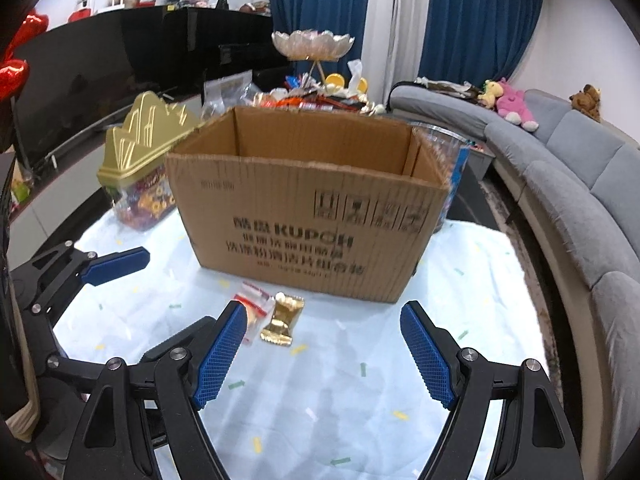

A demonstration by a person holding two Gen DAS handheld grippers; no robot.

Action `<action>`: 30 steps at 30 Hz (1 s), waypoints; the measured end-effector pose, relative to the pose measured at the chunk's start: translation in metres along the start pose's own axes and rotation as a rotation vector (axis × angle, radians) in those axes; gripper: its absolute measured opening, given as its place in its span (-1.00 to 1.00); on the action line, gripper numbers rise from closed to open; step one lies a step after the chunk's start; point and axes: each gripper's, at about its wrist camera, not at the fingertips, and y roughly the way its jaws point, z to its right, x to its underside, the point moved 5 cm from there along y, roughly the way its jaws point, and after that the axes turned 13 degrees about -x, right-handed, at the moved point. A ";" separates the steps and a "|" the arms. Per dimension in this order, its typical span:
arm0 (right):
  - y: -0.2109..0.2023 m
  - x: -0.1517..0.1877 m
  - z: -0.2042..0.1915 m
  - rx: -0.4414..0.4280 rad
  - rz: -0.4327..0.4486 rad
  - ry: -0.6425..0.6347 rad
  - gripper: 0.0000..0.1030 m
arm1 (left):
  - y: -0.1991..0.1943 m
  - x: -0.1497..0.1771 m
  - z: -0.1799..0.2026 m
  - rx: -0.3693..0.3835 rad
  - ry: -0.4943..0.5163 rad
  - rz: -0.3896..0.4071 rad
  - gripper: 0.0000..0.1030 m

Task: Organize snacks
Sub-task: 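Withdraw both open tools from the box toward the remaining two packets, then grasp the clear cheese-cake packet with the left tool while the right tool grasps the gold packet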

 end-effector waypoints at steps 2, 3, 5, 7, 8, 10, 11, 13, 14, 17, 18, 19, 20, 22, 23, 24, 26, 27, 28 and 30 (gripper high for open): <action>0.008 0.004 0.001 -0.010 -0.015 -0.004 0.55 | 0.006 0.004 0.004 0.003 0.009 -0.007 0.45; 0.011 0.006 0.001 -0.013 -0.019 -0.007 0.55 | 0.011 0.006 0.005 0.005 0.012 -0.015 0.45; 0.018 0.008 0.002 -0.022 -0.031 -0.010 0.55 | 0.018 0.009 0.006 0.010 0.017 -0.025 0.44; 0.025 0.010 0.003 -0.028 -0.039 -0.012 0.55 | 0.025 0.012 0.008 0.015 0.021 -0.034 0.44; 0.027 0.011 0.003 -0.030 -0.041 -0.012 0.55 | 0.028 0.013 0.009 0.018 0.024 -0.038 0.44; 0.033 0.011 0.005 -0.038 -0.050 -0.010 0.55 | 0.034 0.014 0.013 0.023 0.032 -0.045 0.44; 0.036 0.012 0.006 -0.041 -0.054 -0.011 0.55 | 0.036 0.015 0.014 0.026 0.034 -0.050 0.44; 0.041 0.013 0.009 -0.047 -0.061 -0.012 0.55 | 0.040 0.016 0.016 0.027 0.038 -0.059 0.44; 0.044 0.014 0.010 -0.049 -0.065 -0.013 0.55 | 0.043 0.017 0.017 0.028 0.039 -0.064 0.44; 0.051 0.015 0.013 -0.060 -0.075 -0.020 0.55 | 0.050 0.018 0.018 0.034 0.032 -0.077 0.42; 0.053 0.015 0.014 -0.064 -0.079 -0.022 0.55 | 0.054 0.019 0.018 0.035 0.031 -0.082 0.41; 0.055 0.015 0.015 -0.071 -0.083 -0.026 0.55 | 0.056 0.019 0.019 0.035 0.032 -0.085 0.38; 0.057 0.016 0.015 -0.076 -0.087 -0.028 0.55 | 0.058 0.020 0.019 0.035 0.033 -0.091 0.35; 0.061 0.016 0.017 -0.091 -0.096 -0.030 0.54 | 0.063 0.021 0.020 0.037 0.030 -0.104 0.31; 0.063 0.016 0.018 -0.101 -0.100 -0.029 0.54 | 0.066 0.021 0.020 0.041 0.024 -0.110 0.31; 0.065 0.017 0.019 -0.108 -0.104 -0.029 0.54 | 0.068 0.021 0.020 0.043 0.021 -0.115 0.31; 0.069 0.016 0.019 -0.125 -0.114 -0.027 0.54 | 0.071 0.021 0.020 0.049 0.018 -0.120 0.31; 0.071 0.016 0.019 -0.130 -0.116 -0.028 0.54 | 0.073 0.021 0.020 0.054 0.015 -0.123 0.31; 0.073 0.015 0.019 -0.133 -0.118 -0.028 0.54 | 0.074 0.021 0.020 0.055 0.014 -0.124 0.30; 0.076 0.012 0.018 -0.136 -0.120 -0.033 0.54 | 0.079 0.020 0.020 0.055 0.009 -0.130 0.30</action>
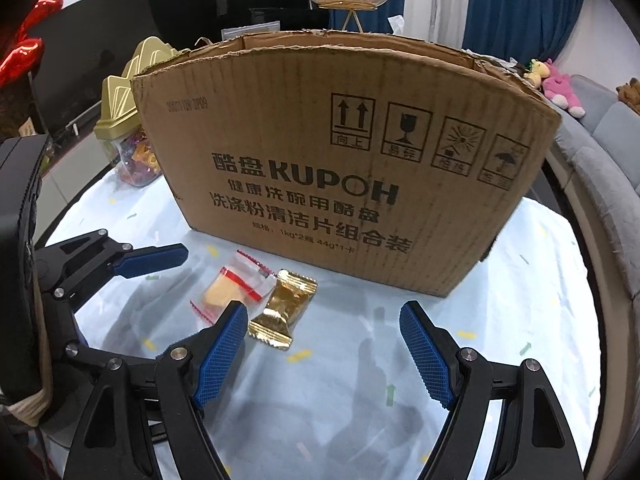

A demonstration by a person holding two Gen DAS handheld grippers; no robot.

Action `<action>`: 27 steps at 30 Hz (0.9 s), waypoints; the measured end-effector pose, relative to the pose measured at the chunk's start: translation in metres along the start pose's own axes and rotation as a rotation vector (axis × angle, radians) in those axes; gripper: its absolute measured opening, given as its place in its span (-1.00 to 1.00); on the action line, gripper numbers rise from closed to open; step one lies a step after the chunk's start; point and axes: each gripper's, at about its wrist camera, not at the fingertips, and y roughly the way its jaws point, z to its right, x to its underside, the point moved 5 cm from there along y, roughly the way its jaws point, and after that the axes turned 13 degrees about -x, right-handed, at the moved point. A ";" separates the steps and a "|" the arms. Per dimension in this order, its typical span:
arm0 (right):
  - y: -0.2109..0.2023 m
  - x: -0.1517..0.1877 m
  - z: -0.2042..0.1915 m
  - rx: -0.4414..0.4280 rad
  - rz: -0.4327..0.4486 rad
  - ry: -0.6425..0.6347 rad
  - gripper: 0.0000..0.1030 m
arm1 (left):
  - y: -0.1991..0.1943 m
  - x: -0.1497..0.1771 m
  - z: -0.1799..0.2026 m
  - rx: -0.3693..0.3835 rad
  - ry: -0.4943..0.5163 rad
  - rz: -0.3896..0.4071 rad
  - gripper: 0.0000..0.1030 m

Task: Organize snacks
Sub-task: 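Grasp the clear cheese-cake packet with the left tool while the right tool grasps the gold packet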

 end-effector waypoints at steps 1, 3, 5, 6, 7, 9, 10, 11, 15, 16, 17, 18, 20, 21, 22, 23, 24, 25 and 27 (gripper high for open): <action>0.002 -0.001 0.001 0.000 -0.001 0.000 0.54 | 0.002 0.000 0.000 -0.001 -0.001 -0.004 0.29; 0.003 -0.002 0.003 -0.001 -0.005 0.004 0.54 | 0.009 -0.001 -0.001 -0.010 -0.001 -0.024 0.23; 0.006 -0.003 0.005 -0.004 -0.011 0.010 0.54 | 0.015 -0.003 -0.001 -0.001 -0.005 -0.035 0.18; 0.007 -0.003 0.006 -0.005 -0.014 0.012 0.54 | 0.017 -0.004 0.000 0.003 -0.005 -0.037 0.18; 0.009 -0.002 0.006 -0.008 -0.019 0.016 0.54 | 0.019 -0.004 0.000 0.002 -0.003 -0.041 0.17; 0.012 -0.002 0.006 -0.013 -0.027 0.020 0.54 | 0.023 -0.004 0.001 0.005 -0.004 -0.047 0.15; 0.013 -0.002 0.006 -0.018 -0.032 0.023 0.54 | 0.026 -0.003 0.000 0.009 -0.010 -0.051 0.15; 0.015 -0.002 0.006 -0.022 -0.034 0.025 0.53 | 0.026 -0.003 0.000 0.011 -0.014 -0.052 0.14; 0.024 -0.003 0.004 -0.034 -0.050 0.030 0.42 | 0.022 -0.002 -0.002 0.021 -0.026 -0.052 0.07; 0.026 -0.004 0.004 -0.035 -0.054 0.031 0.40 | 0.021 -0.001 -0.006 0.023 -0.032 -0.052 0.04; 0.028 -0.004 0.003 -0.035 -0.057 0.032 0.38 | 0.022 -0.001 -0.008 0.025 -0.040 -0.055 -0.01; 0.030 -0.004 0.004 -0.034 -0.061 0.036 0.37 | 0.022 0.000 -0.010 0.028 -0.047 -0.057 -0.01; 0.032 -0.003 0.007 -0.037 -0.064 0.053 0.36 | 0.021 0.000 -0.012 0.029 -0.052 -0.057 -0.05; 0.033 -0.003 0.008 -0.040 -0.068 0.060 0.33 | 0.022 0.000 -0.013 0.028 -0.052 -0.057 -0.05; 0.035 -0.003 0.009 -0.046 -0.073 0.066 0.31 | 0.022 0.000 -0.013 0.027 -0.050 -0.057 -0.05; 0.035 -0.002 0.010 -0.052 -0.077 0.071 0.29 | 0.021 0.001 -0.015 0.023 -0.045 -0.055 -0.06; 0.035 -0.001 0.011 -0.055 -0.080 0.074 0.28 | 0.021 0.001 -0.016 0.021 -0.038 -0.052 -0.07; 0.036 -0.001 0.011 -0.062 -0.081 0.076 0.27 | 0.022 0.000 -0.014 0.021 -0.037 -0.052 -0.09; 0.037 -0.001 0.011 -0.069 -0.085 0.081 0.20 | 0.023 -0.001 -0.016 0.030 -0.044 -0.054 -0.11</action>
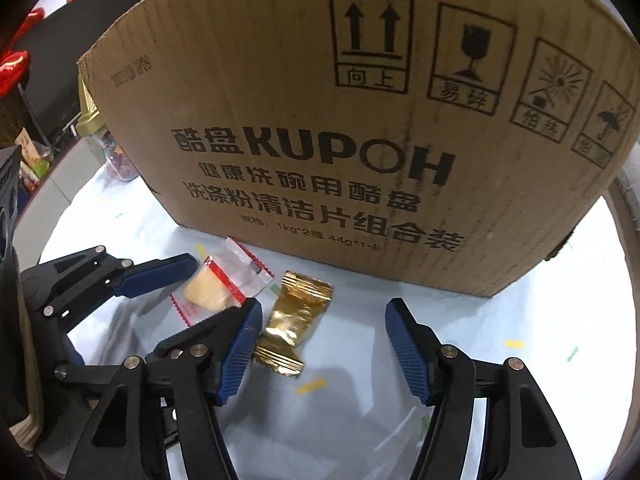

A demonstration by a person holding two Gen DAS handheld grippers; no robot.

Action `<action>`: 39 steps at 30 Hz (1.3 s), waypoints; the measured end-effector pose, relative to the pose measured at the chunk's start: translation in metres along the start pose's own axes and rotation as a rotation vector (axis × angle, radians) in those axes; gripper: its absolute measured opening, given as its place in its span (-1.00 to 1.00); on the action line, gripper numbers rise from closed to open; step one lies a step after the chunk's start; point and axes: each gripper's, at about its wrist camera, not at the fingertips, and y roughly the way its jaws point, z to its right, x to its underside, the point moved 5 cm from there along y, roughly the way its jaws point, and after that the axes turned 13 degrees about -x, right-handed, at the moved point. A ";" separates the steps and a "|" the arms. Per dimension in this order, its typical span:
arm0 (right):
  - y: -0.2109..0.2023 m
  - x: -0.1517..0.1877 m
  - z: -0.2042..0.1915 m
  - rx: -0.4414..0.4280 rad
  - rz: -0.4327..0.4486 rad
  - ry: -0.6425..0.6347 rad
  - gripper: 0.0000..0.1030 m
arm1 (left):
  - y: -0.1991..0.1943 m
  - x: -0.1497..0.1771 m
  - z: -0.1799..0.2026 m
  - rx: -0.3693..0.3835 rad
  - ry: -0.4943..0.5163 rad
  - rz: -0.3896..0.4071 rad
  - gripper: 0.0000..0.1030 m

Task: Organize snacks
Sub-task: 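Grasp the clear cheese-cake packet with the left tool while the right tool grasps the gold packet, then lift the cheese-cake packet and gold packet over the cardboard box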

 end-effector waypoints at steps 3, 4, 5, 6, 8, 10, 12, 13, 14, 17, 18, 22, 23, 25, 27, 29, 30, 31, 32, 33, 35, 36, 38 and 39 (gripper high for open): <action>0.002 0.000 0.000 -0.002 -0.013 -0.005 0.01 | 0.000 0.000 -0.001 0.004 0.004 0.003 -0.16; 0.004 0.000 -0.001 -0.005 -0.017 -0.006 -0.04 | -0.001 0.001 -0.001 0.005 0.007 0.004 -0.20; 0.005 -0.001 -0.003 -0.006 -0.018 -0.008 -0.12 | -0.002 0.001 0.000 0.004 0.012 0.006 -0.24; 0.007 -0.001 -0.005 -0.007 -0.019 -0.011 -0.16 | -0.003 0.001 0.000 0.002 0.018 0.009 -0.25; 0.010 -0.001 -0.009 -0.008 -0.021 -0.019 -0.34 | -0.004 0.001 0.001 -0.002 0.020 0.010 -0.25; 0.013 -0.001 -0.013 -0.008 -0.023 -0.025 -0.57 | -0.004 0.002 0.002 0.003 0.014 0.008 -0.26; 0.014 0.000 -0.015 -0.008 -0.023 -0.028 -0.58 | -0.004 0.003 0.001 0.009 0.005 0.006 -0.28; 0.015 0.000 -0.016 -0.009 -0.023 -0.028 -0.58 | -0.004 0.003 0.000 0.011 -0.001 0.004 -0.29; 0.015 0.001 -0.016 -0.006 -0.023 -0.031 -0.59 | -0.005 0.004 -0.002 0.015 -0.011 0.001 -0.30; 0.010 0.006 -0.015 -0.007 -0.017 -0.032 -0.60 | -0.005 0.005 -0.005 0.014 -0.026 -0.005 -0.31; 0.008 0.007 -0.014 -0.006 -0.013 -0.027 -0.60 | -0.005 0.005 -0.006 0.012 -0.028 -0.008 -0.32; -0.001 0.010 -0.015 -0.002 0.004 -0.004 -0.60 | -0.007 0.005 -0.008 0.005 -0.039 -0.028 -0.34; -0.004 0.010 -0.015 -0.001 0.009 -0.001 -0.60 | -0.009 0.005 -0.009 0.002 -0.042 -0.032 -0.34; -0.011 0.010 -0.017 0.002 0.017 0.003 -0.60 | -0.013 0.005 -0.010 -0.002 -0.047 -0.031 -0.34; -0.017 0.008 -0.019 0.006 0.027 0.002 -0.60 | -0.021 0.002 -0.011 -0.010 -0.047 -0.020 -0.34; -0.023 0.007 -0.020 0.010 0.035 0.003 -0.60 | -0.028 -0.001 -0.010 -0.019 -0.043 -0.012 -0.34; -0.026 0.006 -0.021 0.013 0.039 0.004 -0.60 | -0.034 -0.003 -0.010 -0.021 -0.046 -0.006 -0.34; -0.030 0.006 -0.022 0.016 0.045 0.006 -0.60 | -0.037 -0.004 -0.011 -0.021 -0.048 -0.003 -0.34; -0.035 0.006 -0.022 0.020 0.051 0.008 -0.60 | -0.042 -0.005 -0.011 -0.022 -0.050 0.003 -0.34; -0.039 0.005 -0.023 0.023 0.058 0.011 -0.60 | -0.047 -0.007 -0.011 -0.027 -0.052 0.009 -0.34; -0.049 0.004 -0.026 0.031 0.072 0.015 -0.60 | -0.057 -0.010 -0.012 -0.030 -0.059 0.018 -0.34; -0.053 0.003 -0.027 0.034 0.077 0.017 -0.60 | -0.063 -0.011 -0.014 -0.031 -0.063 0.023 -0.34; -0.062 0.001 -0.030 0.042 0.090 0.019 -0.60 | -0.072 -0.014 -0.014 -0.037 -0.067 0.033 -0.34; -0.067 0.000 -0.032 0.047 0.097 0.019 -0.60 | -0.077 -0.016 -0.015 -0.041 -0.068 0.039 -0.34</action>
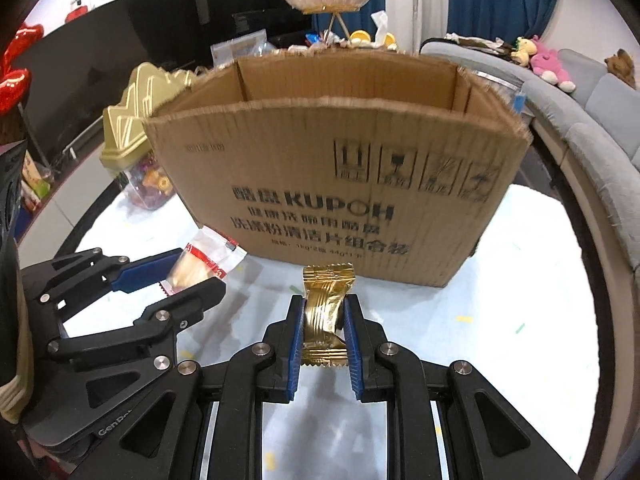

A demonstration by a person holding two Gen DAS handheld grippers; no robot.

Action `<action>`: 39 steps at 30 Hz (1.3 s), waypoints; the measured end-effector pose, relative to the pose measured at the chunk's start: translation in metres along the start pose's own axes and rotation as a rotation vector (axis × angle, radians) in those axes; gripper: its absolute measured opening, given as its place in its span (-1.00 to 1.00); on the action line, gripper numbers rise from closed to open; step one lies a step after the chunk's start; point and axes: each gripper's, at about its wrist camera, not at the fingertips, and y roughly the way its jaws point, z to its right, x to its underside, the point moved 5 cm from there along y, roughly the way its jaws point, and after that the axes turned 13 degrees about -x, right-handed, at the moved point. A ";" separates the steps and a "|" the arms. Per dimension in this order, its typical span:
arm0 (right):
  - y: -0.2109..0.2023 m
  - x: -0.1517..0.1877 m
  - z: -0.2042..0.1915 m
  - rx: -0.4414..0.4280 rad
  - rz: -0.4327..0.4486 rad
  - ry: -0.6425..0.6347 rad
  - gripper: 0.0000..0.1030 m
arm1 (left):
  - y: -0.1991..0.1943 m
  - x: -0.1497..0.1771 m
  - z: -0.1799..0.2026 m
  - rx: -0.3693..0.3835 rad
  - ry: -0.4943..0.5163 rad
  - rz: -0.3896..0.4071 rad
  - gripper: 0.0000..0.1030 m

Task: Organize snacks
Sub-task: 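Lift the cheese-cake packet and gold packet over the cardboard box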

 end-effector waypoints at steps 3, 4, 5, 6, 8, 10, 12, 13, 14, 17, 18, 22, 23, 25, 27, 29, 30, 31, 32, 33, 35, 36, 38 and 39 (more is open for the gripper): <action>-0.015 -0.006 -0.005 0.015 0.022 -0.006 -0.60 | -0.015 -0.005 -0.003 -0.007 -0.008 0.019 -0.34; -0.017 -0.008 -0.007 0.020 0.027 -0.008 -0.60 | -0.019 -0.006 -0.001 -0.009 -0.010 0.023 -0.34; -0.021 -0.010 -0.009 0.024 0.035 -0.009 -0.60 | -0.022 -0.008 0.000 -0.012 -0.012 0.029 -0.34; -0.026 -0.013 -0.011 0.030 0.044 -0.010 -0.60 | -0.027 -0.011 -0.001 -0.016 -0.014 0.035 -0.34; -0.037 -0.019 -0.015 0.040 0.061 -0.009 -0.60 | -0.033 -0.017 0.001 -0.021 -0.018 0.043 -0.34; -0.046 -0.023 -0.017 0.051 0.077 -0.009 -0.60 | -0.042 -0.022 -0.001 -0.026 -0.024 0.053 -0.34; -0.053 -0.027 -0.021 0.059 0.090 -0.009 -0.60 | -0.051 -0.027 -0.002 -0.031 -0.029 0.067 -0.34; -0.057 -0.029 -0.022 0.064 0.096 -0.009 -0.60 | -0.055 -0.029 -0.002 -0.033 -0.031 0.072 -0.34; -0.062 -0.030 -0.024 0.067 0.103 -0.009 -0.60 | -0.058 -0.030 -0.003 -0.036 -0.032 0.078 -0.34; -0.073 -0.034 -0.028 0.077 0.121 -0.008 -0.60 | -0.072 -0.037 -0.005 -0.044 -0.038 0.098 -0.34; -0.077 -0.035 -0.029 0.080 0.128 -0.007 -0.60 | -0.075 -0.038 -0.006 -0.046 -0.041 0.102 -0.34; -0.089 -0.040 -0.033 0.091 0.151 -0.009 -0.60 | -0.087 -0.047 -0.010 -0.056 -0.052 0.116 -0.34; -0.093 -0.043 -0.034 0.093 0.157 -0.008 -0.60 | -0.089 -0.048 -0.010 -0.057 -0.054 0.119 -0.34; -0.099 -0.046 -0.036 0.097 0.168 -0.010 -0.60 | -0.094 -0.053 -0.011 -0.058 -0.059 0.128 -0.34; -0.106 -0.050 -0.038 0.100 0.180 -0.012 -0.60 | -0.101 -0.058 -0.013 -0.060 -0.064 0.140 -0.34; -0.112 -0.054 -0.039 0.103 0.191 -0.013 -0.60 | -0.104 -0.062 -0.014 -0.061 -0.066 0.146 -0.34; -0.114 -0.057 -0.040 0.105 0.196 -0.013 -0.60 | -0.106 -0.064 -0.014 -0.062 -0.068 0.150 -0.34; -0.116 -0.058 -0.041 0.107 0.200 -0.014 -0.60 | -0.108 -0.066 -0.015 -0.062 -0.069 0.153 -0.34; -0.119 -0.060 -0.042 0.108 0.205 -0.014 -0.60 | -0.110 -0.068 -0.015 -0.062 -0.071 0.156 -0.34; -0.121 -0.062 -0.043 0.110 0.209 -0.014 -0.60 | -0.113 -0.070 -0.015 -0.062 -0.071 0.160 -0.34; -0.125 -0.065 -0.044 0.113 0.217 -0.015 -0.60 | -0.117 -0.074 -0.015 -0.063 -0.072 0.167 -0.34; -0.127 -0.067 -0.044 0.114 0.221 -0.015 -0.60 | -0.119 -0.077 -0.016 -0.062 -0.074 0.171 -0.34; -0.132 -0.071 -0.045 0.118 0.230 -0.016 -0.60 | -0.122 -0.082 -0.016 -0.062 -0.077 0.177 -0.34; -0.133 -0.072 -0.045 0.118 0.233 -0.015 -0.60 | -0.123 -0.084 -0.016 -0.062 -0.077 0.180 -0.34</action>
